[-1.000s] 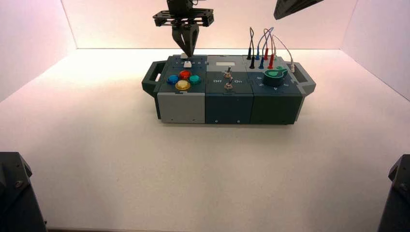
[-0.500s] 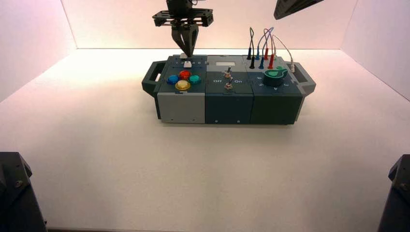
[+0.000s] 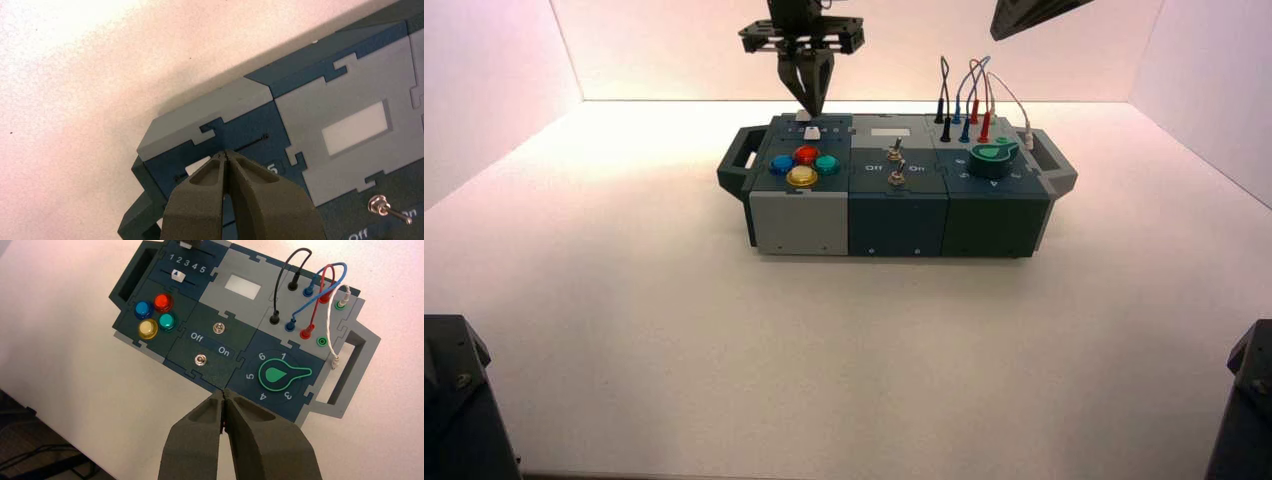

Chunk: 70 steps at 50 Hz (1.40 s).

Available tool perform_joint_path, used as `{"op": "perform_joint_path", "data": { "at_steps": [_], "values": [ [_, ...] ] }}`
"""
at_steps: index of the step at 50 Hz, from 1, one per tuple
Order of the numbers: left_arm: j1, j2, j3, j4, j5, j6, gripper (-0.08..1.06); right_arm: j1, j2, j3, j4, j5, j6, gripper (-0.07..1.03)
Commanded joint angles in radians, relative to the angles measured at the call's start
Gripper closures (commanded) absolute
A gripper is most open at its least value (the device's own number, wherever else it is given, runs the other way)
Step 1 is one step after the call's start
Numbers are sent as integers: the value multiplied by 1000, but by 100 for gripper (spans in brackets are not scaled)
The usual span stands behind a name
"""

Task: Move the top slider to position 2.

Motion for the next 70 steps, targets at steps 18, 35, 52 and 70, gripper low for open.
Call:
{"op": "perform_joint_path", "data": {
  "at_steps": [18,35,52,70],
  "values": [
    [6,-224,66,-2,74,91,101,5,-6,-34,-12,28,0,99],
    [6,-273,147,-8,58,121,101,5,-6,-40,-46,71,0,99],
    [6,-282,181,-9,34,141,101,5,-8,-31,-46,75,3,99],
    [6,-310,225,-9,25,172,101,5,-12,-21,-44,71,6,99]
  ]
}}
